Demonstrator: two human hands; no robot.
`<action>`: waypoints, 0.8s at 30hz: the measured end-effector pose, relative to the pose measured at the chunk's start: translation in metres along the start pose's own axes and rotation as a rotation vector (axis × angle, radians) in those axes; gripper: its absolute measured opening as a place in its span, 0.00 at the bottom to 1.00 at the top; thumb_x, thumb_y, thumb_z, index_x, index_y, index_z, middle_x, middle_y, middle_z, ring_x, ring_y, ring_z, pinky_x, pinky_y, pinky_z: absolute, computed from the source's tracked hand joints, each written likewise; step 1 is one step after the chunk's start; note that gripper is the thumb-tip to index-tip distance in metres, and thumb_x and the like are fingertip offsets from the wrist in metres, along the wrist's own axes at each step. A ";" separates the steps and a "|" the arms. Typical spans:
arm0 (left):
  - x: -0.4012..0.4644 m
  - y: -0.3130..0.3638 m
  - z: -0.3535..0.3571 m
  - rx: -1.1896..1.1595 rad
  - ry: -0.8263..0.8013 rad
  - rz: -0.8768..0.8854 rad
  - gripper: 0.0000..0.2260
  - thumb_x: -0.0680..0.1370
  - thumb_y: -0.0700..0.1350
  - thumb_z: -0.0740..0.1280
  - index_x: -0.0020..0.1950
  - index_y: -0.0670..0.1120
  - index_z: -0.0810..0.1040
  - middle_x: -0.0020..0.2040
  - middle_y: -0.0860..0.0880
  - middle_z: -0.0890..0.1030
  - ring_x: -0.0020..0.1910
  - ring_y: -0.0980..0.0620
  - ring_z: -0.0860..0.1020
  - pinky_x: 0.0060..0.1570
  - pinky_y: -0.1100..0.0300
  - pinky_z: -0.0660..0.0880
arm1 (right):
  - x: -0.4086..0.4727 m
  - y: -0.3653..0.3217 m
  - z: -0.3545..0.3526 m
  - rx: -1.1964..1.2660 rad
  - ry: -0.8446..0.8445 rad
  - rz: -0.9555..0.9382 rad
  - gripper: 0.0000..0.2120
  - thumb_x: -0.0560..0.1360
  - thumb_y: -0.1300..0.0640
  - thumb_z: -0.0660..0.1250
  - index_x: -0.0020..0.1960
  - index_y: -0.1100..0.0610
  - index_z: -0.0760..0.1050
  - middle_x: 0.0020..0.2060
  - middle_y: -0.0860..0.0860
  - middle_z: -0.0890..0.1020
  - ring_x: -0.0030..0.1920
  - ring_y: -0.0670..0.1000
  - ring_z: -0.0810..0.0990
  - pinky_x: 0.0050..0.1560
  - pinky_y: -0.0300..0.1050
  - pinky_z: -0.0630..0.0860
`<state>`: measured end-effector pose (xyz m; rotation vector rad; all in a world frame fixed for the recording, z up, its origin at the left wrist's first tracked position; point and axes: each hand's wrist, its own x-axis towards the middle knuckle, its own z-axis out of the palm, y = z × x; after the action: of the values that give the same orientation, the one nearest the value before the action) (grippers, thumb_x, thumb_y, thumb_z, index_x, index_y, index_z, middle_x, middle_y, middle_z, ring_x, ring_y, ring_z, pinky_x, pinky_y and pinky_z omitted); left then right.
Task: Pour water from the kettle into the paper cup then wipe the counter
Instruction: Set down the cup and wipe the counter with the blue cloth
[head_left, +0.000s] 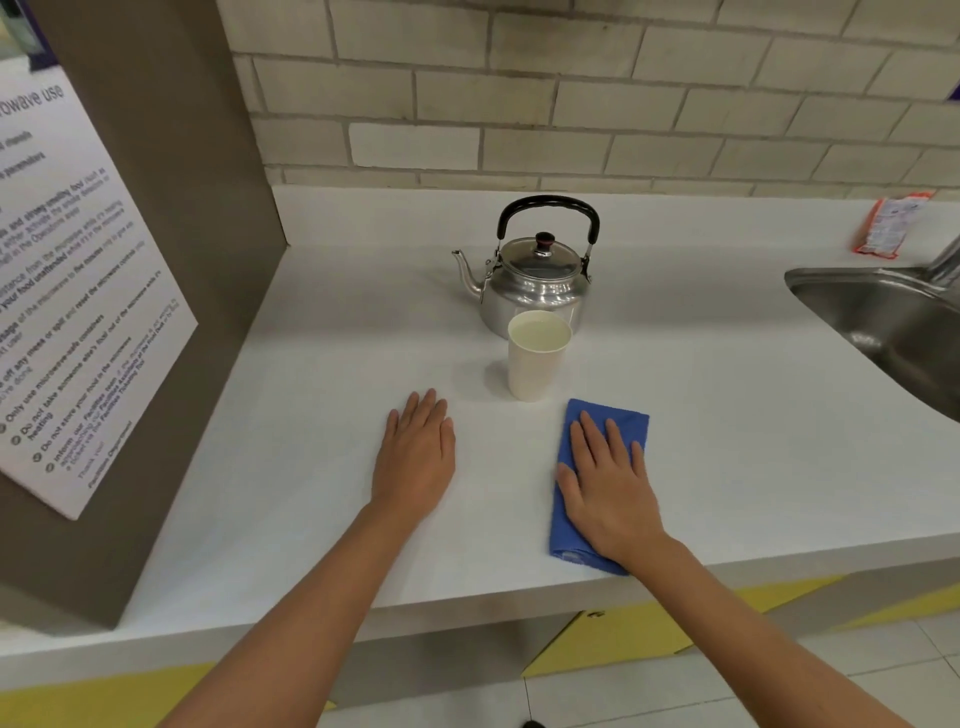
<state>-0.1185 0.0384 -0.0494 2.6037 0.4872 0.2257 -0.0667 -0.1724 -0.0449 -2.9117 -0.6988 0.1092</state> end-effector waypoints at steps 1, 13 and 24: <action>0.000 0.000 -0.001 -0.032 0.003 -0.004 0.20 0.82 0.45 0.47 0.73 0.43 0.59 0.76 0.48 0.56 0.76 0.51 0.51 0.74 0.55 0.44 | -0.001 -0.013 0.003 0.007 0.009 0.003 0.29 0.80 0.45 0.45 0.77 0.56 0.45 0.78 0.50 0.47 0.77 0.54 0.43 0.75 0.55 0.42; -0.017 0.034 -0.001 -0.183 0.086 -0.047 0.20 0.82 0.44 0.47 0.73 0.40 0.56 0.76 0.44 0.55 0.76 0.48 0.49 0.73 0.56 0.43 | 0.001 -0.013 -0.017 0.198 -0.033 -0.143 0.24 0.82 0.51 0.45 0.77 0.52 0.48 0.77 0.46 0.51 0.77 0.47 0.45 0.75 0.49 0.42; -0.019 0.046 0.031 0.191 0.013 0.038 0.24 0.80 0.48 0.47 0.75 0.44 0.48 0.77 0.46 0.49 0.76 0.47 0.47 0.74 0.52 0.44 | 0.036 0.024 -0.009 0.073 -0.025 -0.026 0.24 0.81 0.47 0.44 0.76 0.44 0.48 0.77 0.45 0.50 0.77 0.51 0.43 0.75 0.56 0.41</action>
<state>-0.1147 -0.0197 -0.0553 2.8014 0.4858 0.2180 -0.0230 -0.1783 -0.0414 -2.8353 -0.7202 0.1649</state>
